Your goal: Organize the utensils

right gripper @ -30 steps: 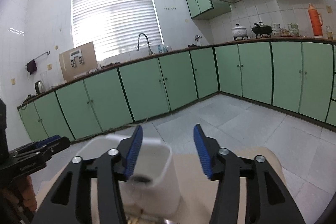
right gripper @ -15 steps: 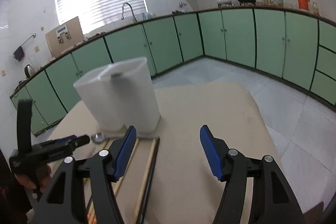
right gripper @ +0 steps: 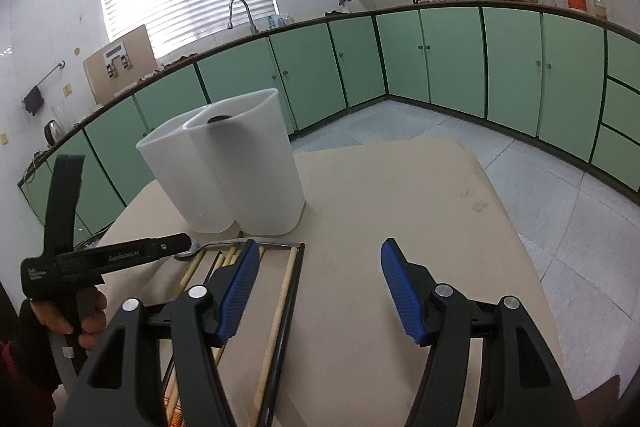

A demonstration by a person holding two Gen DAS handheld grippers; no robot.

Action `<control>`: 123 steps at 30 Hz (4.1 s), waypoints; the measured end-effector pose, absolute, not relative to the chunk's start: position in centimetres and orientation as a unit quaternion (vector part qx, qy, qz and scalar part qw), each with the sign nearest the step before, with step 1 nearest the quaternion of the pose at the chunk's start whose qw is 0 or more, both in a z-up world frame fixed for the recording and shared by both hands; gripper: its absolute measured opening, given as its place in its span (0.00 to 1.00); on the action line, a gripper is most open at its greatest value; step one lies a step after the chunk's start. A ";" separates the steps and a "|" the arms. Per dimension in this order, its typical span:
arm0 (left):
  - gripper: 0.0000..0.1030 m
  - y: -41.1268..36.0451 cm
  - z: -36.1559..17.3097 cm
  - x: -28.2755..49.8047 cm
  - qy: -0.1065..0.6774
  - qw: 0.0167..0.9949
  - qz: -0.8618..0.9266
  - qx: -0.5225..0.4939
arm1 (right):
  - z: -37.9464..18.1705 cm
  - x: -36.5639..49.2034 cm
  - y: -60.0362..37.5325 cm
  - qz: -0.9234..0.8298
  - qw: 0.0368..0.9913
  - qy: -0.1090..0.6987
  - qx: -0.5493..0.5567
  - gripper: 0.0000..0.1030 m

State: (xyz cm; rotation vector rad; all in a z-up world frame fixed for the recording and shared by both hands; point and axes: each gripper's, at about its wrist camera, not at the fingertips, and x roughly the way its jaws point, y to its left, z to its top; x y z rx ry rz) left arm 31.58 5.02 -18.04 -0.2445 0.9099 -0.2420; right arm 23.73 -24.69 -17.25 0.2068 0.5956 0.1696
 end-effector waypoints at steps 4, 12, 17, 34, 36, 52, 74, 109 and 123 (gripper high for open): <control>0.09 4.7 -18.2 31.9 0.439 0.882 -0.113 -0.126 | -17.3 23.7 -24.8 0.082 0.947 0.292 0.103 0.60; 0.03 4.9 -18.0 30.9 0.423 0.887 -0.114 -0.144 | -17.2 23.8 -25.1 0.078 0.948 0.292 0.103 0.60; 0.02 6.1 -16.9 29.4 0.407 0.892 -0.118 -0.155 | -17.1 23.7 -25.1 0.077 0.948 0.291 0.099 0.60; 0.01 12.2 -12.9 22.8 0.372 0.906 -0.138 -0.147 | -16.7 22.9 -23.7 0.088 0.950 0.292 0.073 0.60; 0.01 12.7 -12.1 22.3 0.368 0.907 -0.151 -0.140 | -16.5 22.7 -23.5 0.088 0.950 0.291 0.072 0.60; 0.35 10.9 -15.7 25.9 0.446 0.875 -0.140 -0.128 | -16.2 22.2 -22.0 0.101 0.949 0.295 0.048 0.60; 0.44 3.5 -17.7 27.5 0.505 0.845 -0.143 -0.106 | -17.6 21.9 -23.4 0.095 0.945 0.305 0.070 0.60; 0.04 7.2 -18.0 20.6 0.537 0.827 -0.134 -0.098 | -17.4 21.5 -23.2 0.095 0.945 0.304 0.068 0.60; 0.49 5.8 -17.0 26.4 0.505 0.859 -0.085 -0.034 | -17.4 21.5 -22.9 0.096 0.945 0.306 0.063 0.60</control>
